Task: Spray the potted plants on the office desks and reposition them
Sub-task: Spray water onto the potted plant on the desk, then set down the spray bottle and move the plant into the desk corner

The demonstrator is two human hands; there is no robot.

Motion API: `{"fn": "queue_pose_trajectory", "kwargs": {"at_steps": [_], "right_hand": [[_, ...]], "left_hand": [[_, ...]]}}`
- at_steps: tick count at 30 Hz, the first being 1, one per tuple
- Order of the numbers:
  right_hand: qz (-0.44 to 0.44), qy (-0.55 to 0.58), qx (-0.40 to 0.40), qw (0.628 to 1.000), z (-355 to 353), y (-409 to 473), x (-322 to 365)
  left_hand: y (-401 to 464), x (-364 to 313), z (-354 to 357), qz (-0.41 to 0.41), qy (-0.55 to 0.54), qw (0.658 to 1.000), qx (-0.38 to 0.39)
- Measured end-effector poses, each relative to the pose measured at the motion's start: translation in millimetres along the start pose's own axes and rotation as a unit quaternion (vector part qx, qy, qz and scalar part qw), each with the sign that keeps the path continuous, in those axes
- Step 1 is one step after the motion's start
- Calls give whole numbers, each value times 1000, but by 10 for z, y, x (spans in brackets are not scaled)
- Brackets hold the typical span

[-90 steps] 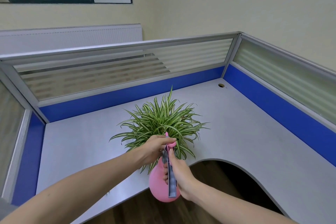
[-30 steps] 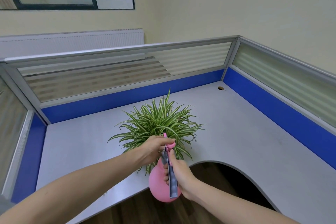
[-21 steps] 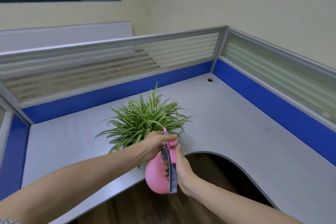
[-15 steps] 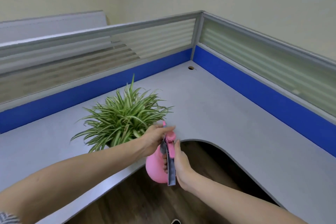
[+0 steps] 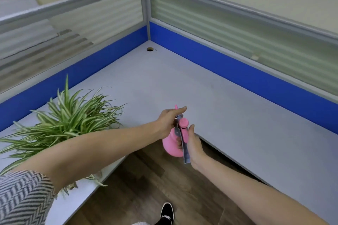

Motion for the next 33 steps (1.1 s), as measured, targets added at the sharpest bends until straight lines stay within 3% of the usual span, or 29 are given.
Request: {"fn": "queue_pose_trajectory", "kwargs": {"at_steps": [9, 17, 27, 33], "right_hand": [[-21, 22, -42, 999, -497, 818, 296], [-28, 25, -49, 998, -710, 1298, 425], [-23, 22, -39, 999, -706, 1513, 579], [-17, 4, -42, 999, -724, 1528, 580]], "left_hand": [[739, -171, 632, 13, 43, 999, 22], [1236, -199, 885, 1, 62, 998, -8], [1402, -365, 950, 4, 68, 997, -34], [1400, -360, 960, 6, 70, 998, -9]]}}
Point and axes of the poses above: each hand's wrist, its own y-axis towards the middle knuckle, its own z-axis out of the palm, x = y × z, the point moved 8 cm from there along y, towards the middle knuckle, and after that the axes turned 2 degrees about -x, right-handed, at the moved point
